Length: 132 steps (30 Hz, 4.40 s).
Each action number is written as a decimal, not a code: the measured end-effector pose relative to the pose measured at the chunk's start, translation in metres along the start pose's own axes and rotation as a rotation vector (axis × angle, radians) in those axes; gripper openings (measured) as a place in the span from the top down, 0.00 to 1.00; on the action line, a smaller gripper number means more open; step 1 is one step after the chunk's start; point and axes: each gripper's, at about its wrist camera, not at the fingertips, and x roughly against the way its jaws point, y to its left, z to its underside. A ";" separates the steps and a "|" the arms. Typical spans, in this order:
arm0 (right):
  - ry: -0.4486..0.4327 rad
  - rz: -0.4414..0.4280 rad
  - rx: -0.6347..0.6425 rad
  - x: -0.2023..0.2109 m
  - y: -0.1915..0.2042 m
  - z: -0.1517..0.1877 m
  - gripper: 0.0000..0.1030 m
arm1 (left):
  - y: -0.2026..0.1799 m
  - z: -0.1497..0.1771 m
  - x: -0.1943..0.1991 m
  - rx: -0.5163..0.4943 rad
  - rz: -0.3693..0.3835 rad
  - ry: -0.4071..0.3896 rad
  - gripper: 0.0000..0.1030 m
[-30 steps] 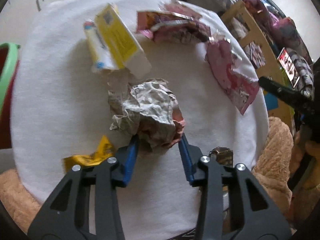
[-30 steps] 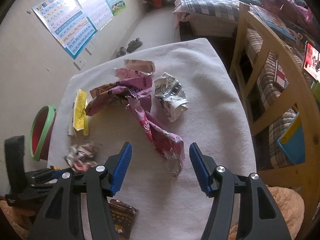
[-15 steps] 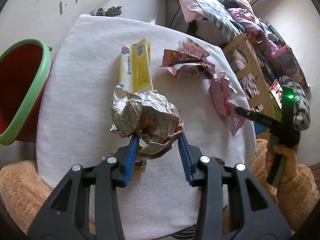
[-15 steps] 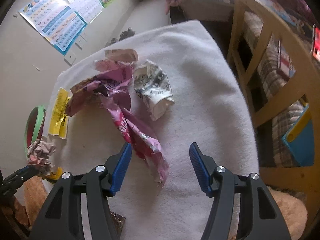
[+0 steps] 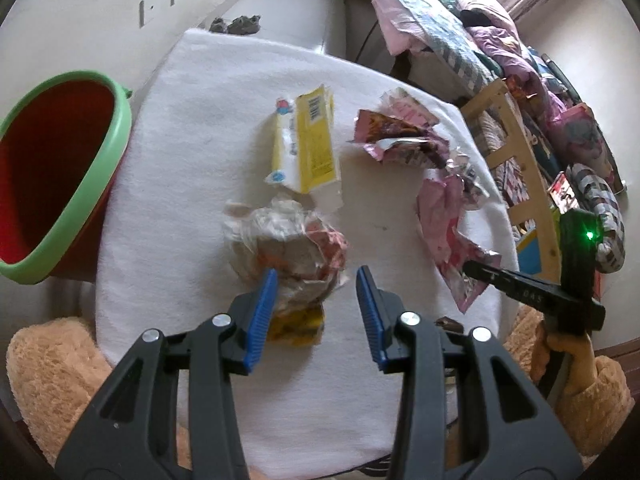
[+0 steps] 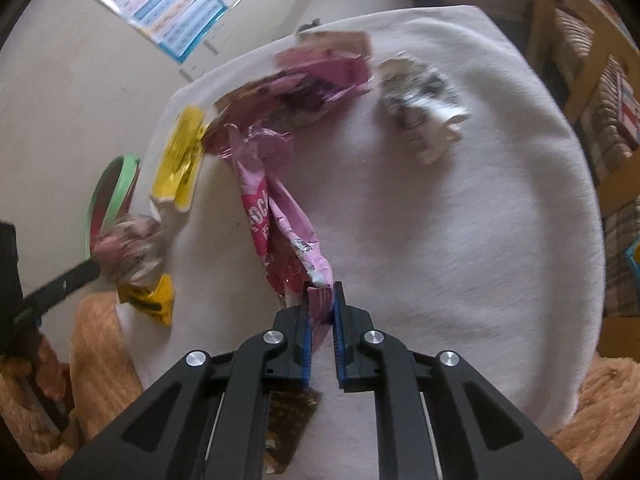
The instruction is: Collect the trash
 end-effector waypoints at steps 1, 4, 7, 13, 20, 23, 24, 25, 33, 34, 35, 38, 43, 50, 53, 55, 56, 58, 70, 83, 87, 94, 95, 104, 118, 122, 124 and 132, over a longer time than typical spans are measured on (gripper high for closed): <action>0.004 0.000 -0.001 -0.002 0.002 0.000 0.92 | 0.004 0.001 -0.004 0.011 -0.006 0.012 0.63; 0.005 0.005 0.004 -0.002 0.004 0.001 0.92 | 0.014 0.007 -0.012 0.047 -0.007 0.043 0.62; -0.001 0.012 -0.002 0.000 0.003 0.001 0.92 | 0.020 0.010 -0.017 0.075 -0.008 0.057 0.61; -0.001 0.007 -0.027 -0.002 0.000 0.000 0.91 | 0.010 0.003 -0.009 0.056 0.037 0.013 0.34; 0.010 0.002 -0.025 -0.003 0.001 0.002 0.91 | -0.006 -0.011 -0.023 0.048 0.047 0.014 0.28; 0.008 0.001 -0.024 -0.004 0.002 0.002 0.91 | -0.019 -0.012 -0.037 -0.002 0.022 0.049 0.28; 0.007 0.000 -0.023 -0.003 0.003 0.002 0.91 | -0.020 -0.010 -0.042 -0.012 0.013 0.061 0.28; 0.006 -0.001 -0.023 -0.003 0.003 0.003 0.91 | -0.023 -0.009 -0.047 -0.019 0.004 0.078 0.29; -0.024 -0.016 -0.030 0.005 0.004 0.002 0.92 | -0.018 -0.004 -0.046 -0.017 0.019 0.086 0.64; -0.028 -0.018 -0.030 0.006 0.005 0.001 0.92 | -0.018 -0.004 -0.044 -0.018 0.023 0.082 0.76; -0.032 -0.020 -0.029 0.007 0.005 0.001 0.92 | -0.018 -0.004 -0.041 -0.020 0.026 0.079 0.77; -0.049 -0.025 -0.031 0.012 0.007 -0.001 0.92 | -0.020 -0.005 -0.030 -0.029 0.032 0.047 0.79; -0.069 -0.025 -0.032 0.016 0.008 -0.002 0.92 | -0.022 -0.006 -0.017 -0.048 0.032 0.010 0.79; -0.065 -0.030 -0.065 0.014 0.002 0.000 0.92 | -0.021 -0.005 -0.024 -0.043 0.028 0.033 0.72; -0.059 -0.037 -0.086 0.013 -0.001 0.001 0.92 | -0.021 -0.007 -0.028 -0.034 0.033 0.028 0.48; -0.059 -0.041 -0.094 0.013 -0.002 0.001 0.92 | -0.023 -0.009 -0.034 -0.033 0.028 0.030 0.36; -0.059 -0.040 -0.094 0.013 -0.002 0.001 0.92 | -0.024 -0.010 -0.038 -0.028 0.028 0.046 0.34; -0.059 -0.041 -0.095 0.014 -0.003 0.000 0.92 | -0.026 -0.008 -0.047 -0.022 0.042 0.092 0.33; -0.060 -0.045 -0.105 0.013 -0.007 0.002 0.91 | -0.023 0.009 -0.015 -0.090 0.059 0.079 0.26; -0.050 -0.041 -0.095 0.009 -0.001 0.004 0.91 | -0.039 0.025 -0.046 -0.160 0.034 0.119 0.25; -0.038 -0.041 -0.078 0.006 0.006 0.005 0.91 | -0.037 0.019 -0.065 -0.141 0.032 0.160 0.40; -0.066 -0.040 -0.019 0.013 0.027 0.003 0.92 | -0.029 0.016 -0.044 -0.110 0.050 0.100 0.65; -0.074 -0.043 -0.012 0.015 0.030 0.002 0.92 | -0.026 0.014 -0.035 -0.104 0.052 0.073 0.66; -0.157 -0.079 0.092 0.042 0.076 -0.019 0.92 | 0.012 -0.014 0.044 0.023 0.002 -0.200 0.66; -0.156 -0.145 0.287 0.029 0.178 -0.048 0.92 | 0.089 -0.011 0.097 0.240 -0.109 -0.350 0.66; -0.122 -0.149 0.318 0.013 0.199 -0.049 0.92 | 0.110 -0.003 0.103 0.282 -0.119 -0.361 0.66; -0.106 -0.152 0.327 0.005 0.208 -0.051 0.92 | 0.119 0.000 0.105 0.298 -0.123 -0.364 0.66; -0.071 -0.164 0.346 -0.023 0.246 -0.066 0.92 | 0.152 0.003 0.117 0.338 -0.153 -0.392 0.66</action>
